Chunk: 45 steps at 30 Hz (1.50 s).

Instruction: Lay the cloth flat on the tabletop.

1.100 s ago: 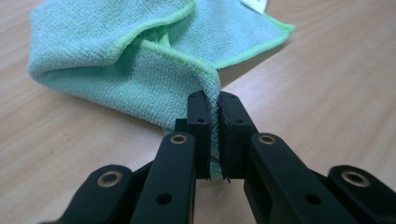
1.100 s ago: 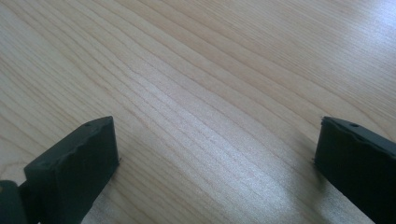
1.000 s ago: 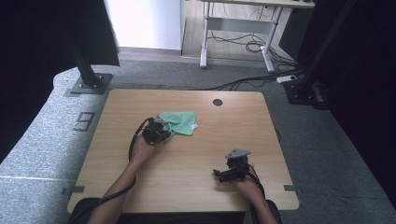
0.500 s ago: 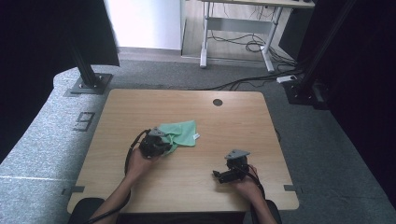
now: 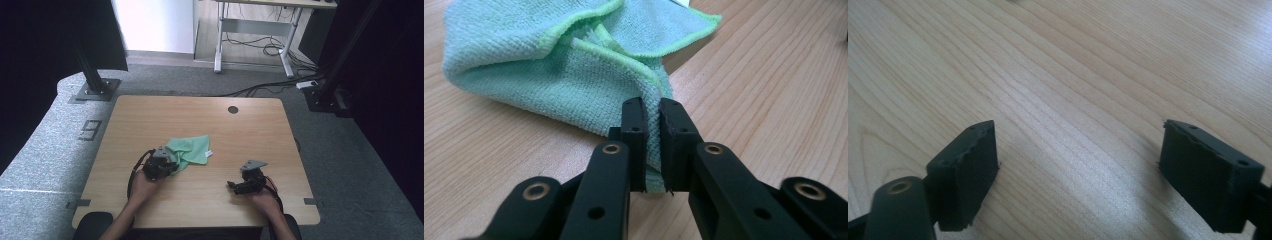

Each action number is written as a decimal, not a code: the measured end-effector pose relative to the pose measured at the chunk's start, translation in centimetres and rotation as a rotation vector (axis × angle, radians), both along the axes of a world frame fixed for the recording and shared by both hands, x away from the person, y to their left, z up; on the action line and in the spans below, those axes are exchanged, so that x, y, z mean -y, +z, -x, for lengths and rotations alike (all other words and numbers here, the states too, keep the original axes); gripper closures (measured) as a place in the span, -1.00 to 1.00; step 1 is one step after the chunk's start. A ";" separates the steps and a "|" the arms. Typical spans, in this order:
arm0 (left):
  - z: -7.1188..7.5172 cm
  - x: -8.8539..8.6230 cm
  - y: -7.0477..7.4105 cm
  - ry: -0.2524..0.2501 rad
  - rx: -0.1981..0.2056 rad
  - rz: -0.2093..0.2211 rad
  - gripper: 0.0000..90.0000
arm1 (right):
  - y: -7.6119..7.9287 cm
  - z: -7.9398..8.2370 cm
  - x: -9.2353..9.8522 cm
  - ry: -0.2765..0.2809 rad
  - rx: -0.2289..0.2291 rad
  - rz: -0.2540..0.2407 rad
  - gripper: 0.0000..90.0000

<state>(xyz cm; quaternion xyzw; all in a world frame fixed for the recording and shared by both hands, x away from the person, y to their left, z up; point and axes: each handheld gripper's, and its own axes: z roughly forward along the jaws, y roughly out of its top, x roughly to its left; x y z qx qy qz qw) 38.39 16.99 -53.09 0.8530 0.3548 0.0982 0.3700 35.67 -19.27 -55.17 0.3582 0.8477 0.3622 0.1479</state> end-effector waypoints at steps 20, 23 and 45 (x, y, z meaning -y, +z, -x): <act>0.0 0.0 -0.9 -0.023 0.011 0.011 0.64 | 3.0 -4.3 -5.5 0.122 -0.033 -0.077 0.04; 0.1 0.1 -1.0 -0.023 0.015 0.009 0.62 | 3.1 -5.2 -7.1 0.149 -0.029 -0.065 0.12; -0.1 -0.5 -0.3 -0.016 0.003 0.057 0.80 | 2.5 -7.4 -11.3 0.181 -0.024 0.085 0.93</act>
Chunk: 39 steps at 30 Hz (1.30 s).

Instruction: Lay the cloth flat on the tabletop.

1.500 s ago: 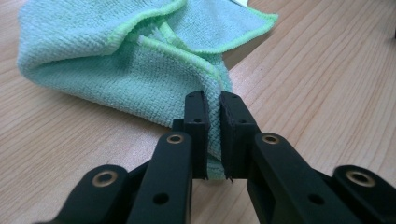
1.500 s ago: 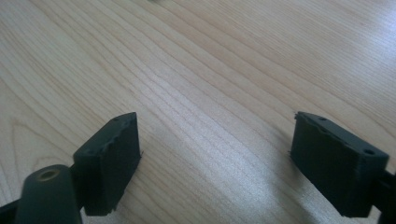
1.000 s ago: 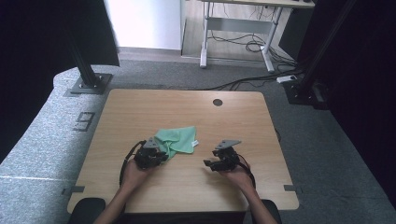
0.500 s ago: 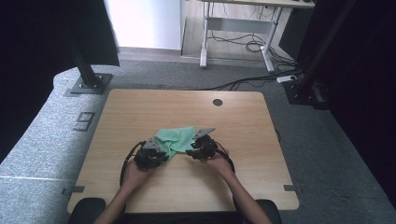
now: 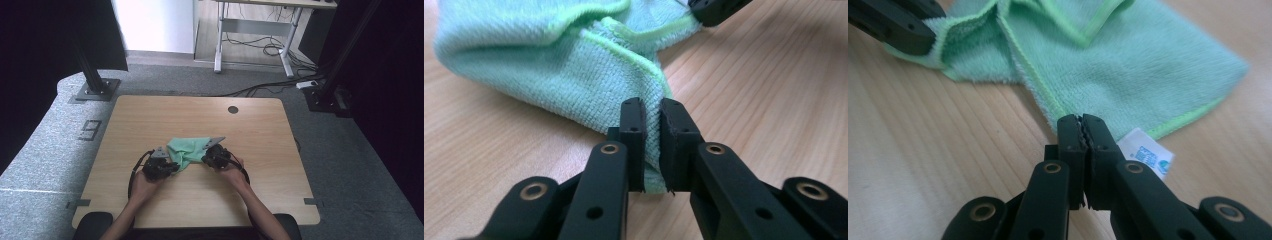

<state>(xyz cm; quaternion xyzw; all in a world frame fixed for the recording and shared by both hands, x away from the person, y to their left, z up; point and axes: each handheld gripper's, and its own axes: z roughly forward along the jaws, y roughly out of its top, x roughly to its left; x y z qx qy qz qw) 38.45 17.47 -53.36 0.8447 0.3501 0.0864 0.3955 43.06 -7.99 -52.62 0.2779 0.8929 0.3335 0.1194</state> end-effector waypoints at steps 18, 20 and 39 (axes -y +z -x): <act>-0.3 -5.2 3.2 0.156 0.033 0.130 0.85 | 7.7 -1.0 8.8 -0.215 0.080 -0.035 0.93; -0.7 -5.4 2.2 0.174 -0.011 0.087 0.80 | 6.3 -1.5 9.0 -0.221 0.028 -0.019 0.92; -2.6 -3.1 1.4 0.190 0.005 -0.054 -0.64 | 2.3 -0.2 10.4 -0.303 0.021 -0.041 -0.25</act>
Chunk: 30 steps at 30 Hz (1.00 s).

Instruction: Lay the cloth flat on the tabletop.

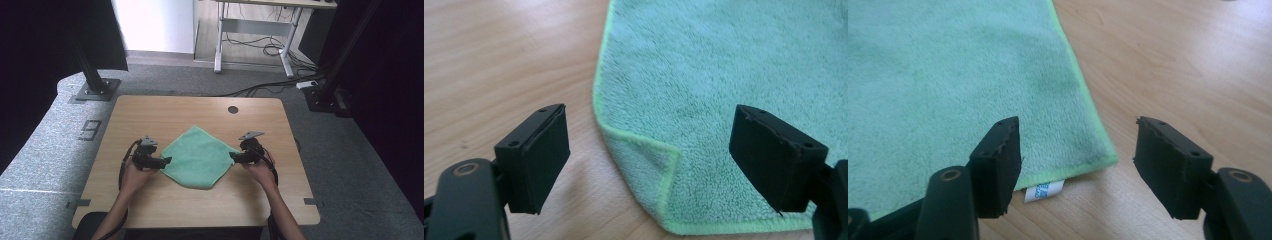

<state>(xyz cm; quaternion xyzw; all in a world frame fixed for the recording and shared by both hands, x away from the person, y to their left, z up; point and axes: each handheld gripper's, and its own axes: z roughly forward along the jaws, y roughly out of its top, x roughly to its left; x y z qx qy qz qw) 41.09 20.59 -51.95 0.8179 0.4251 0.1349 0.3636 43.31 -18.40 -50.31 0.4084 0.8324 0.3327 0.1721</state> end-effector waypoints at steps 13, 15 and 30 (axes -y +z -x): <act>-0.9 -2.4 -1.6 0.172 -0.012 -0.148 -0.54 | -3.6 -0.3 -0.9 -0.028 -0.036 0.045 -0.32; -0.9 -2.8 -1.6 0.191 -0.020 -0.168 -0.54 | -3.6 -0.4 -0.6 -0.032 -0.034 0.036 -0.33; -0.9 -4.0 -1.8 0.201 -0.062 -0.126 -0.57 | -2.5 0.5 -0.4 -0.041 -0.010 -0.005 -0.37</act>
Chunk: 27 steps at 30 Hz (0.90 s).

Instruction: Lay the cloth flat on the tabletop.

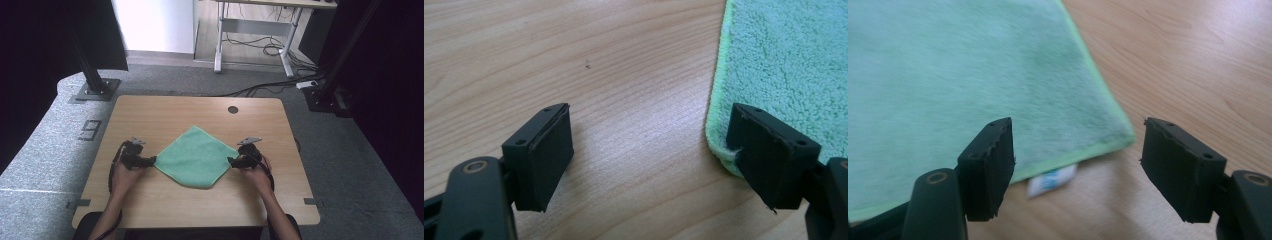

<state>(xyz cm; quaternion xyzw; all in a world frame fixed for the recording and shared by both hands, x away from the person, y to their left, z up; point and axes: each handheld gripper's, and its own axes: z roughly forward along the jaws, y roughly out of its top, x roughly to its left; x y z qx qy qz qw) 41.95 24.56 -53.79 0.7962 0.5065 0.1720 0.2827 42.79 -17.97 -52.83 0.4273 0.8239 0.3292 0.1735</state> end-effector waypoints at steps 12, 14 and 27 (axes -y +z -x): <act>2.0 1.1 0.1 -0.079 -0.021 -0.004 -0.57 | -1.2 0.2 -1.3 0.004 -0.038 0.041 -0.49; 2.2 1.4 0.1 -0.090 -0.019 -0.004 -0.57 | -1.2 -0.2 -1.1 -0.003 -0.034 0.042 -0.49; 5.0 4.9 0.0 -0.217 -0.006 -0.001 -0.58 | -1.3 -5.1 -0.3 -0.072 -0.011 0.058 -0.51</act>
